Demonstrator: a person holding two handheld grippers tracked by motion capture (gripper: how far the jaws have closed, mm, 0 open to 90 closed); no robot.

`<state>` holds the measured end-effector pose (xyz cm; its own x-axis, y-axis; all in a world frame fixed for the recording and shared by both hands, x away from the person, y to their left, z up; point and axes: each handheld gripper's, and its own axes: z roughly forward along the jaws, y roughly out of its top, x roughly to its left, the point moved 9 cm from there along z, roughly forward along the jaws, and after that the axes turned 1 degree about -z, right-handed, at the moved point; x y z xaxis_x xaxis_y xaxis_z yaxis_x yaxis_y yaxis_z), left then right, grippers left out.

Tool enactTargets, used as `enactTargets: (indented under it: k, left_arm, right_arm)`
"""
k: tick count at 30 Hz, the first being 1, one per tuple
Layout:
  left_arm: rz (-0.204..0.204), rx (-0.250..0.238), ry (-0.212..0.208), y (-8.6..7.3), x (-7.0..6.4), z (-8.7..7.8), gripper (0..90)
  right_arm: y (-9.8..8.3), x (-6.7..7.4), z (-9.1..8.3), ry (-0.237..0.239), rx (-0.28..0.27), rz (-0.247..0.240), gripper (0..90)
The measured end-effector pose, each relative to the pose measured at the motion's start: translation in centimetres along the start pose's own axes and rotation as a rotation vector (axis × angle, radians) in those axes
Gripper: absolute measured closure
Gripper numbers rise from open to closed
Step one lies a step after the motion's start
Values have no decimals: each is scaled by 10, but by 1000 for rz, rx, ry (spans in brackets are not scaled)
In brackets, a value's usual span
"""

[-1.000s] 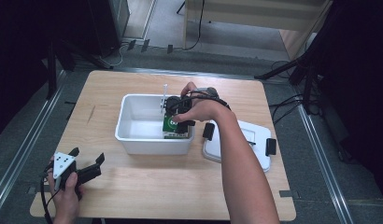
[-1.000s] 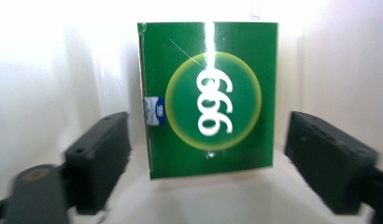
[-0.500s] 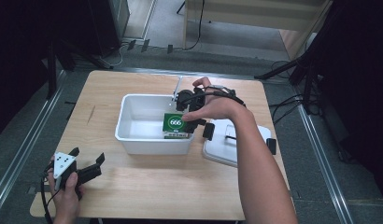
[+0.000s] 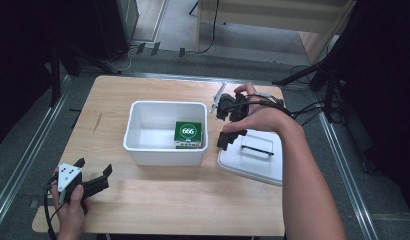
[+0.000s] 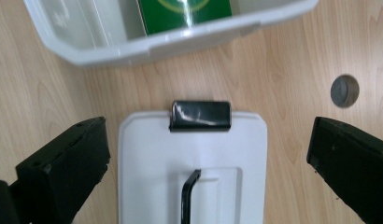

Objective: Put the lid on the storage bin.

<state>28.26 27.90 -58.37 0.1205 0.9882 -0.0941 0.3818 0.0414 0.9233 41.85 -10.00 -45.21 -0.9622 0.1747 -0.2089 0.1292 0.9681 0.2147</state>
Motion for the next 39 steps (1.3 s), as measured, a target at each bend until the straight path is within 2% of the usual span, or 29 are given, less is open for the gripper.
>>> enactTargets:
  k: [10, 13, 17, 24, 29, 39]
  left_arm:
    - [7, 4, 3, -1, -1, -1, 71]
    - [9, 4, 5, -1, -1, -2, 71]
    - [17, 8, 6, -2, -1, -2, 71]
    - [21, 6, 7, -2, -1, -2, 71]
    - [21, 8, 7, -2, -1, -2, 71]
    - [24, 11, 8, -2, -1, -2, 71]
  right_arm:
    - [-43, 4, 4, 15, 33, 39, 0]
    - [-54, 5, 8, 13, 32, 41, 30]
    - [-67, 5, 13, 4, 39, 68, 55]
    - [-90, 4, 22, -27, 61, 95, 135]
    - [-104, 6, 29, -24, 82, 105, 169]
    - [-121, 7, 45, -43, 107, 119, 346]
